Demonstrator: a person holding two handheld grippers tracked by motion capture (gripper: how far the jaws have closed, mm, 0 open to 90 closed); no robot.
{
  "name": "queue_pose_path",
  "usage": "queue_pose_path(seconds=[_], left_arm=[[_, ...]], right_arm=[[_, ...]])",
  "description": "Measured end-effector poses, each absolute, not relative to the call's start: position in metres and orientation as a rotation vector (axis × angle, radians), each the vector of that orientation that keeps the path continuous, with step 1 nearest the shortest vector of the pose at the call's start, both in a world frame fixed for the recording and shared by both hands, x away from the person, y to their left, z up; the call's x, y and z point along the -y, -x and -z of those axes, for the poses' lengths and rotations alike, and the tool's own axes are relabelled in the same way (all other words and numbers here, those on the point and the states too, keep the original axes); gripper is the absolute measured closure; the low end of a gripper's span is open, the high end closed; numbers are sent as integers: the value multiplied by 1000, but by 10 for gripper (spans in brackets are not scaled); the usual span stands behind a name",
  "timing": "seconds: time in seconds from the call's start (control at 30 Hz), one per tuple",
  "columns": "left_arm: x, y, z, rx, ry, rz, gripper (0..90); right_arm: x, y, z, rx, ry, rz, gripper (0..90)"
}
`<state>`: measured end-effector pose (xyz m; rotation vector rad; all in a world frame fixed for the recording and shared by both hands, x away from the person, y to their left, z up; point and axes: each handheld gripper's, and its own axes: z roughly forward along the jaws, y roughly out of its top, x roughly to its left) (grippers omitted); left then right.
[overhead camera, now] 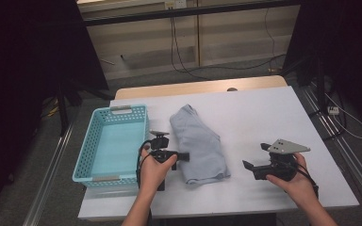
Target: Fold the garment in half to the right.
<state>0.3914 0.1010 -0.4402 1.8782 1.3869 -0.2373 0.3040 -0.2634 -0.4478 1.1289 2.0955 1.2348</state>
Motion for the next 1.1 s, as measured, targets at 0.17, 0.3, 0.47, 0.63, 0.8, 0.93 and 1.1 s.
queue_pose_path(seconds=[0.17, 0.3, 0.47, 0.63, 0.8, 0.93, 1.1], left_arm=[[-109, -392, 439, -1416, -1863, 225, 730], [-113, -392, 437, -1426, -1858, 218, 730], [-117, -392, 436, -1444, -1842, 193, 730], [-115, -392, 436, -1444, -1840, 180, 721], [-114, -392, 439, -1440, -1842, 162, 645], [-111, -392, 443, -1441, -1848, 139, 552], [-108, -392, 446, -1417, -1870, 119, 492]], right_arm=[[260, -306, 448, -2106, -1120, -1237, 66], [259, -307, 449, -2111, -1116, -1241, 66], [257, -307, 449, -2119, -1112, -1243, 66], [257, -307, 449, -2116, -1118, -1245, 66], [257, -307, 450, -2121, -1116, -1247, 65], [257, -307, 450, -2123, -1114, -1246, 64], [258, -307, 450, -2124, -1115, -1250, 62]])
